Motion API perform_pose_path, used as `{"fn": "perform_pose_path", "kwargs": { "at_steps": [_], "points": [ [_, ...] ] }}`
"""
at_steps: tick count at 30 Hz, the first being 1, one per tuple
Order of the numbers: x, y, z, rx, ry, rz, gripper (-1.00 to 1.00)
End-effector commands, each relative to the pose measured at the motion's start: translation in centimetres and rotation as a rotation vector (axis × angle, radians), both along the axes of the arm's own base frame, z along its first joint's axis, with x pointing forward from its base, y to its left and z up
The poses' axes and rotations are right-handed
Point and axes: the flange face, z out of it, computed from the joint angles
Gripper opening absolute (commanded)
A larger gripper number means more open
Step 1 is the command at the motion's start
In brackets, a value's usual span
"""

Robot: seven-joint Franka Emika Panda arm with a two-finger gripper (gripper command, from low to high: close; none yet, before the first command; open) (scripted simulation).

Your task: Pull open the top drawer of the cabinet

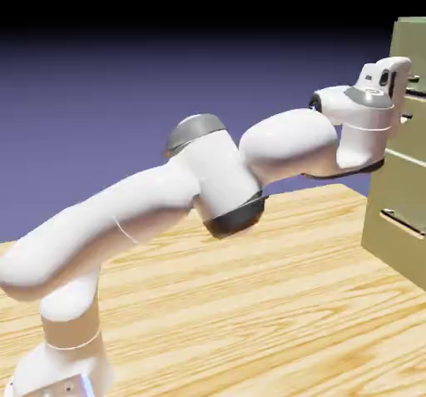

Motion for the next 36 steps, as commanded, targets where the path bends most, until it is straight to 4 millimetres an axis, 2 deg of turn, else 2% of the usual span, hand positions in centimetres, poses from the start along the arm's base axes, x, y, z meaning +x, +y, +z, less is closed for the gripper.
{"fn": "perform_pose_path", "kwargs": {
  "at_steps": [1, 6, 11, 12, 17, 24, 30, 36],
  "points": [
    [0.4, 0.2, 0.4, 0.0, -0.005, 0.003, 0.0],
    [2.3, 0.2, 0.9, 0.003, -0.012, 0.005, 0.0],
    [4.2, -0.5, -1.0, 0.0, 0.014, -0.009, 0.0],
    [4.2, -0.5, -1.0, 0.0, 0.014, -0.009, -1.0],
    [3.3, -0.5, -1.0, 0.0, 0.014, -0.009, -1.0],
    [0.7, -0.5, -1.0, 0.0, 0.014, -0.009, -1.0],
    [-2.4, -0.5, -1.0, 0.0, 0.014, -0.009, -1.0],
    [-6.3, -0.5, -1.0, 0.0, 0.014, -0.009, -1.0]
  ]
}}
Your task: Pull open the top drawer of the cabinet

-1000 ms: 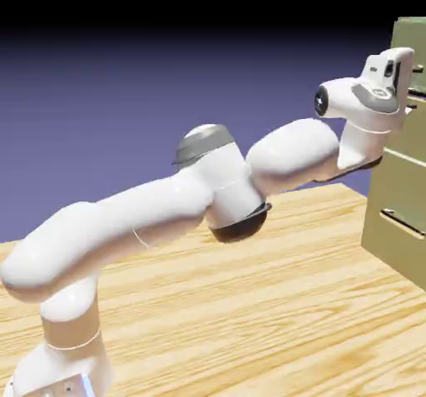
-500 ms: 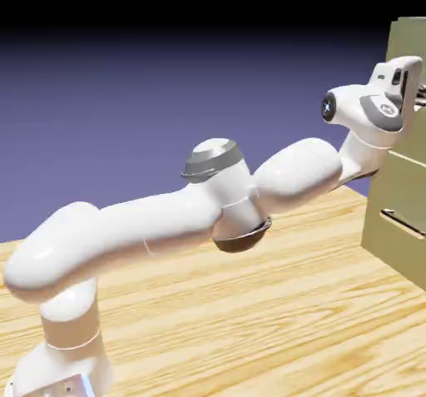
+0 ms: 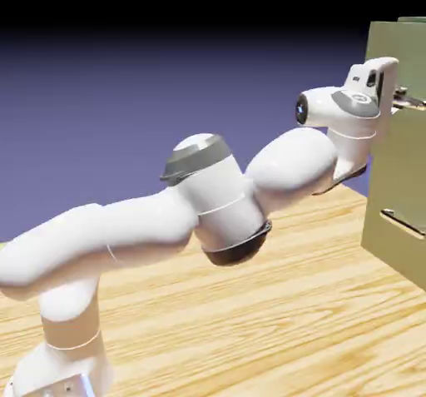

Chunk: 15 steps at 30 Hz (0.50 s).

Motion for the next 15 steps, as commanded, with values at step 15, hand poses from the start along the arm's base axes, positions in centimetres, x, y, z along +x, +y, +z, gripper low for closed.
{"fn": "perform_pose_path", "kwargs": {
  "at_steps": [15],
  "points": [
    [-13.1, 0.0, 0.0, 0.0, 0.0, 0.0, -1.0]
  ]
}}
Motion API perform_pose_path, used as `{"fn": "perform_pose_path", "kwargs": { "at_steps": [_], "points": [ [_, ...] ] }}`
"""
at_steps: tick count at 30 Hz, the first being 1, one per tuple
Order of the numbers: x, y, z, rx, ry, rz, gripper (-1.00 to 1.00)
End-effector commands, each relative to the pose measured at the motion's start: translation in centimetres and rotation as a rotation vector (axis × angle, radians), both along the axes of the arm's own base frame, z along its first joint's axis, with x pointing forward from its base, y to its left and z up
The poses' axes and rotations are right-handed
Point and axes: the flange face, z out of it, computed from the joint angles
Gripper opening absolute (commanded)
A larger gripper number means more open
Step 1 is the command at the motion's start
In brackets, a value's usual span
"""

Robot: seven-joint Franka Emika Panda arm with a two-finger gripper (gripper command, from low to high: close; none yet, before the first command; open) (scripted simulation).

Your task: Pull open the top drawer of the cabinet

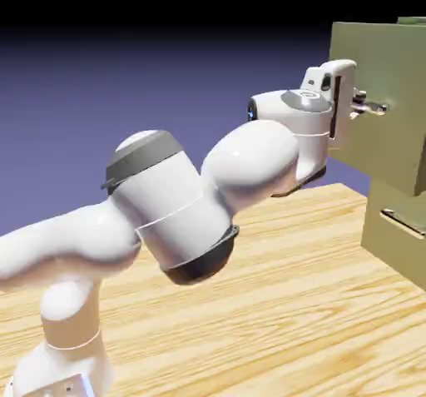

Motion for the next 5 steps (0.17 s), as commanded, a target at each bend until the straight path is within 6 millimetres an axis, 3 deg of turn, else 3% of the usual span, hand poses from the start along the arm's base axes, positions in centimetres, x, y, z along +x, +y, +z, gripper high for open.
{"fn": "perform_pose_path", "kwargs": {
  "at_steps": [1, 2, 3, 5],
  "points": [
    [-1.0, 0.0, 0.0, 0.0, -0.002, 0.0, -1.0],
    [-1.1, 0.0, 0.0, 0.0, -0.002, 0.0, -1.0],
    [-1.1, 0.0, 0.0, 0.0, -0.002, 0.0, 1.0],
    [-2.2, 0.0, 0.1, 0.002, -0.002, 0.0, 1.0]
  ]
}}
